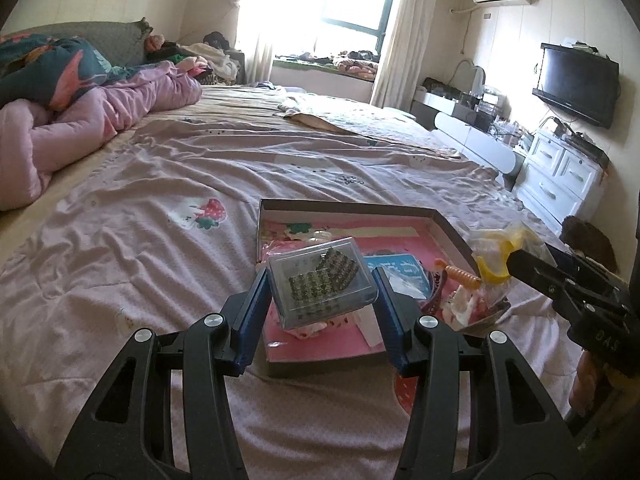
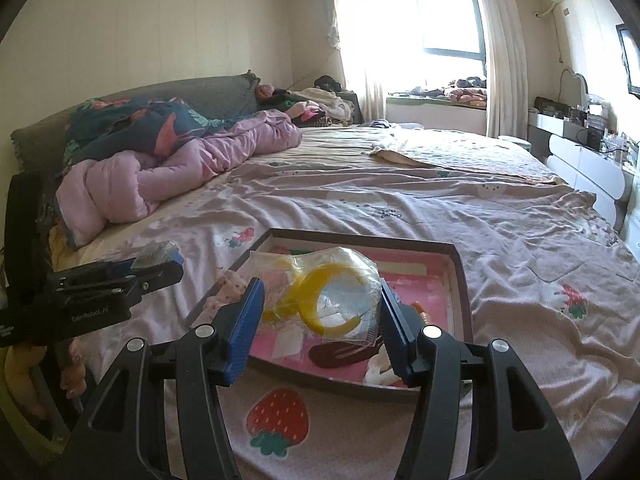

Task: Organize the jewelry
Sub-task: 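Lower the pin box into the tray with the left tool while the right tool places the bagged ties there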

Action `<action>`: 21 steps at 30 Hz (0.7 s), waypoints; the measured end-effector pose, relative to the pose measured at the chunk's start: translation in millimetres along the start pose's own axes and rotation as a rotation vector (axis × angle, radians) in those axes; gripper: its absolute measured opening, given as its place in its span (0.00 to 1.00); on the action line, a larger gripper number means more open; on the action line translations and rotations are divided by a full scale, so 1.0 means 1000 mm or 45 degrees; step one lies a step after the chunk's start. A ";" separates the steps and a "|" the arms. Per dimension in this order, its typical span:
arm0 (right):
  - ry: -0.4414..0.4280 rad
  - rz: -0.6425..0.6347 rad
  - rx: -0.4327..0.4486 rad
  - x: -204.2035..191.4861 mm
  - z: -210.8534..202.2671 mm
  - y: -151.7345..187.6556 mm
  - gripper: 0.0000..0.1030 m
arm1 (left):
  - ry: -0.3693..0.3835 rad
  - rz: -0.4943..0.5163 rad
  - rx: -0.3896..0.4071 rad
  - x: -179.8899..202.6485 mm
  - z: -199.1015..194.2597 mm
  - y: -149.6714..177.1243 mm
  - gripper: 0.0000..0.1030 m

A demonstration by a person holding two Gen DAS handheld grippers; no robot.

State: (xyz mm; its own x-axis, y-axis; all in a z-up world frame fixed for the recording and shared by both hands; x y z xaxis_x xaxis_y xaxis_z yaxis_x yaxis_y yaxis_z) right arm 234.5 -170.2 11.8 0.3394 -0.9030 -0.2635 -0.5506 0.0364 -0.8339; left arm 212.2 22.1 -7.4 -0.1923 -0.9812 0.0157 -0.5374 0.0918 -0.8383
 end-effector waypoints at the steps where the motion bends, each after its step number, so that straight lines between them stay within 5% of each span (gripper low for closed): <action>1: 0.007 0.002 0.002 0.002 0.002 -0.001 0.52 | 0.000 0.003 -0.004 0.000 0.004 -0.001 0.40; 21: 0.139 0.039 -0.068 0.045 0.059 -0.005 0.52 | 0.021 0.016 -0.121 -0.003 0.078 -0.005 0.40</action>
State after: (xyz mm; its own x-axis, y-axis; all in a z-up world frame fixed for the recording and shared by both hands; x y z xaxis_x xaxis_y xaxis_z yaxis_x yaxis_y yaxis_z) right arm 298.2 -185.8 -24.4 0.2380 -0.9432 -0.2318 -0.6005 0.0447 -0.7984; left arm 279.4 11.7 -45.2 -0.2126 -0.9770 0.0156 -0.6102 0.1203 -0.7830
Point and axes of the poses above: each gripper's, at about its wrist camera, not at the fingertips, and z roughly the way its jaws point, x to its right, y to its underside, the point moved 4 cm from there along z, roughly the way its jaws point, and after that the axes turned 12 degrees about z, right-handed, at the moved point
